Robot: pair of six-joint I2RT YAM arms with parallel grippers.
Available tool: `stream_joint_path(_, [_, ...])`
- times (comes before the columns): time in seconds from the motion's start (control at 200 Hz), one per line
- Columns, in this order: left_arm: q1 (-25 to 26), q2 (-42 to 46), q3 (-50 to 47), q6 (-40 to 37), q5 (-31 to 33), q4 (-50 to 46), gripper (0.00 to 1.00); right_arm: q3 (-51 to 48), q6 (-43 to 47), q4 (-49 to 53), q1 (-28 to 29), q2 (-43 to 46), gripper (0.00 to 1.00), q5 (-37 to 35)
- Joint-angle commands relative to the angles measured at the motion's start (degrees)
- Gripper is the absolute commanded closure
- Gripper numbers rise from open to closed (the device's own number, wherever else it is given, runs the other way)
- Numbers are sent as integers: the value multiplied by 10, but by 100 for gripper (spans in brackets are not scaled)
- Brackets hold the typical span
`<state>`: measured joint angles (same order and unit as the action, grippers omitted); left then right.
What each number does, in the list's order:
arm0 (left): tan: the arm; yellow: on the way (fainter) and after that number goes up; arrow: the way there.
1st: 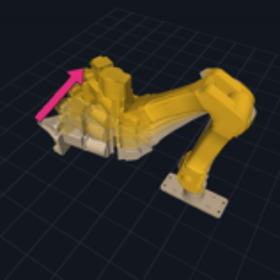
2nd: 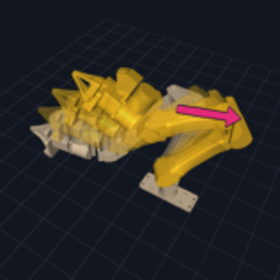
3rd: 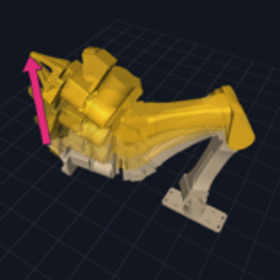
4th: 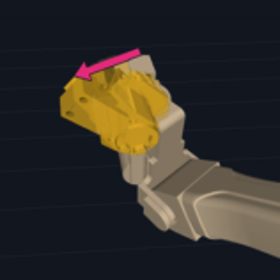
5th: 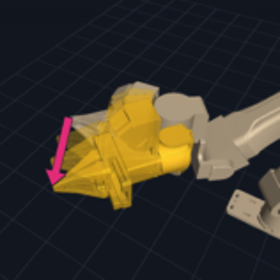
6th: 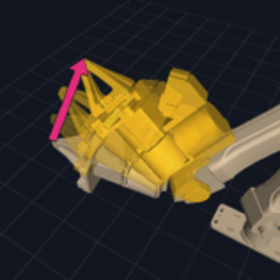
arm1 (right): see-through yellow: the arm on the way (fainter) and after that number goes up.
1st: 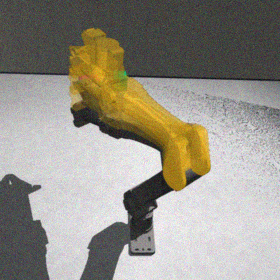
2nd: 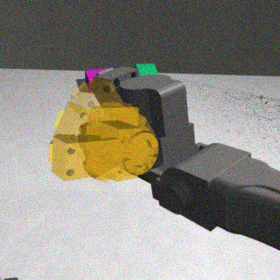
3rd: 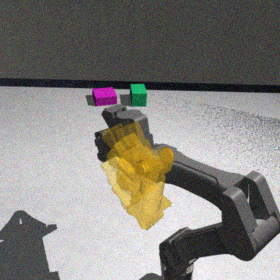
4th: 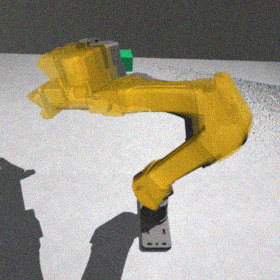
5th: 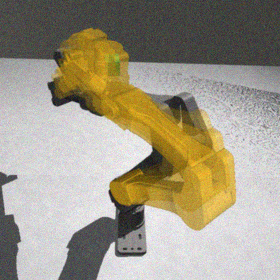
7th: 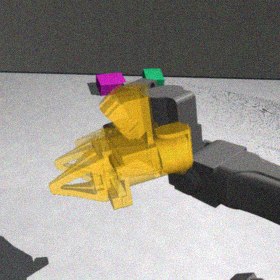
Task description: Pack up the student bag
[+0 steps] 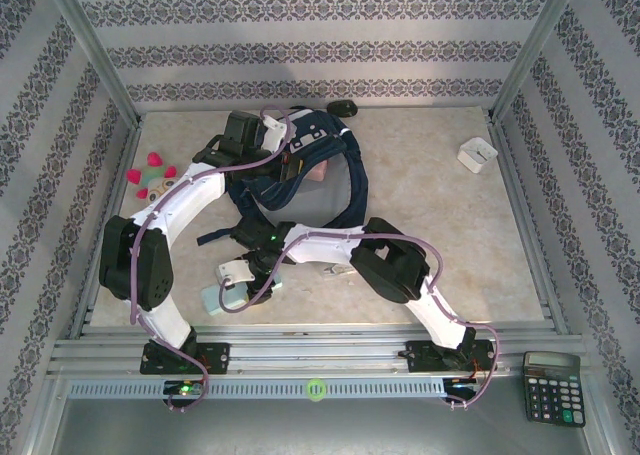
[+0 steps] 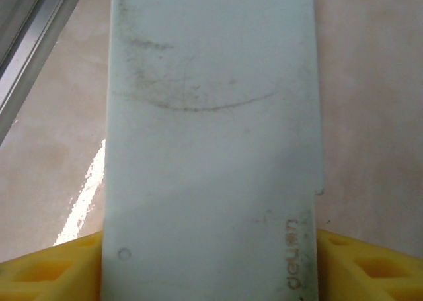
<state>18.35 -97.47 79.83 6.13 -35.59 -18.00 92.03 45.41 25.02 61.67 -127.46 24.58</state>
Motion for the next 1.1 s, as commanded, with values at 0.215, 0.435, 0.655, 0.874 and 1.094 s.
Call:
stream_joint_path(0.215, [-8,6,11,16,1,35,97,-115,-55,9,-12,174,44,-55])
stream_joint_path(0.435, [-8,4,17,16,1,38,97,-230,-136,9,-42,338,47,-77])
stream_joint_path(0.655, [-8,4,28,12,-6,31,97,-320,-148,22,-131,476,48,-89])
stream_joint_path(0.874, [-8,3,48,11,-18,27,97,-339,-78,58,-264,512,48,-87])
stream_joint_path(1.094, [-8,-3,64,16,-40,25,97,-289,-20,57,-330,433,48,-90])
